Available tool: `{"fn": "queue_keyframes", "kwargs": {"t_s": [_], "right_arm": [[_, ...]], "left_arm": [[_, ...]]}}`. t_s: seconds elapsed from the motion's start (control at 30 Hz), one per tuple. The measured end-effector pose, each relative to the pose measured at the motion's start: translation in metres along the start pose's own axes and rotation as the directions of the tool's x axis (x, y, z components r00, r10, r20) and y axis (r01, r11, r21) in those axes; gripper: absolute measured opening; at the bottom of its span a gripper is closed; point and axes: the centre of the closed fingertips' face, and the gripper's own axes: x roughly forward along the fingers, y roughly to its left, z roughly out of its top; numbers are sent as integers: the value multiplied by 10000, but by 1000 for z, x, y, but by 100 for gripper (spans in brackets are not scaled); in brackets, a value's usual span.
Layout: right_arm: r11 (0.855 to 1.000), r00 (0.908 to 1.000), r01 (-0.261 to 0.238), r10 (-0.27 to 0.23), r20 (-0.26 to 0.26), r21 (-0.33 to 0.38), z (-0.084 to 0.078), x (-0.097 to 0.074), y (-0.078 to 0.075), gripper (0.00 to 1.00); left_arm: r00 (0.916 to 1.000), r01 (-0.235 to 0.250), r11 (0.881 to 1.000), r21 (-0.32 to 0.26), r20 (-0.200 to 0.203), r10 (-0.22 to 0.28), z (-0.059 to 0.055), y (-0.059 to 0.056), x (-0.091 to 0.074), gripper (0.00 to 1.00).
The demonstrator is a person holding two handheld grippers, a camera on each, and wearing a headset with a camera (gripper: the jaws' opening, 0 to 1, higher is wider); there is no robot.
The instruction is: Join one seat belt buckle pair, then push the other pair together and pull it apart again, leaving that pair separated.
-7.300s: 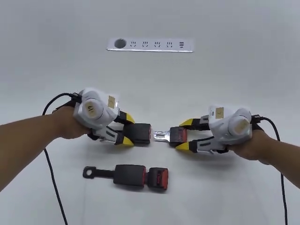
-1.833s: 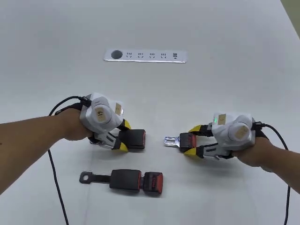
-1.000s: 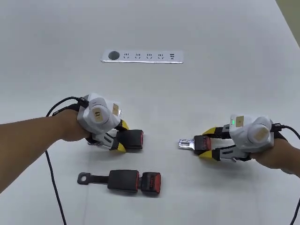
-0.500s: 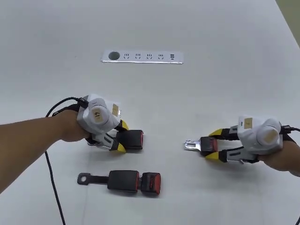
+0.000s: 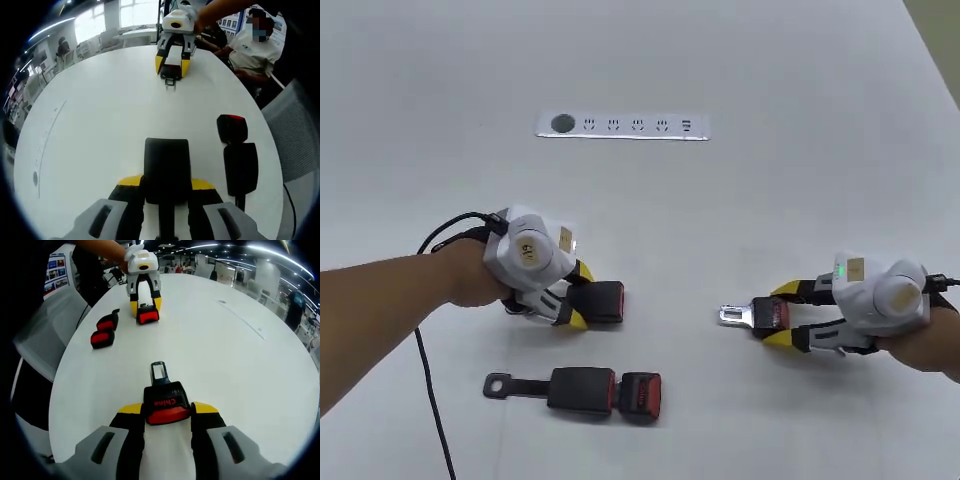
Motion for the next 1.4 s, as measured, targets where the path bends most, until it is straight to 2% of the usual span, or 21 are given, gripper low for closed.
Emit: {"fn": "queue_keyframes", "kwargs": {"t_s": [0.47,0.6,0.67,0.7,0.73,0.8,0.83,0.9,0.93,1.07,1.1,1.13,1.17,1.23,1.3,1.37,1.4], "right_arm": [[9999,9999,121,-121,-14,-15,-2,-5,0,34],[9995,9997,233,-234,41,232,-2,-5,0,34],[9989,9994,334,-335,8,339,-2,-5,-1,34],[9984,9993,364,-364,-5,424,-2,-5,-1,35],[9961,9989,457,-462,49,755,-1,-4,-2,38],[9908,9987,431,-460,204,1281,1,-3,-2,51],[9893,9983,511,-543,195,1364,1,-4,-4,57],[9868,9966,751,-793,232,1432,1,-4,-6,61],[9850,9951,888,-943,309,1481,3,-6,-6,64],[9705,9857,1387,-1545,668,1973,11,-11,-12,73],[9660,9825,1493,-1689,783,2110,13,-12,-12,74],[9610,9783,1671,-1894,843,2203,13,-12,-14,74],[9554,9733,1887,-2127,859,2272,13,-13,-16,75],[9365,9632,2166,-2510,957,2759,15,-15,-13,75],[9149,9506,2439,-2913,1077,3218,16,-18,-14,76],[8938,9336,2765,-3369,1218,3530,17,-22,-15,78],[8853,9279,2828,-3501,1286,3692,18,-23,-13,78]], "left_arm": [[10000,6,10000,0,-4,-6,1,1,0,34],[10000,-9,10000,92,-99,10,1,1,0,34],[9998,-182,9997,-188,47,183,2,2,0,34],[9998,-167,9998,-88,67,168,2,1,0,34],[9998,-182,9997,-157,80,183,1,0,0,36],[9998,19,9991,-417,217,-10,3,-5,1,44],[9997,39,9985,-550,248,-25,4,-7,0,47],[9996,10,9952,-977,287,18,5,-9,0,52],[9995,-104,9901,-1398,289,146,5,-9,-2,54],[9917,-418,9703,-2382,1085,693,18,-7,-12,63],[9870,-493,9563,-2881,1326,908,17,-5,-11,64],[9837,-464,9489,-3122,1508,977,18,-4,-12,65],[9791,-512,9376,-3439,1678,1151,15,1,-17,65],[9735,-809,9220,-3787,1686,1547,12,5,-20,69],[9645,-1023,9007,-4222,1795,1937,14,5,-25,74],[9524,-1383,8809,-4526,1832,2436,14,7,-31,78],[9402,-1738,8706,-4603,1855,2858,14,10,-36,80]]}}
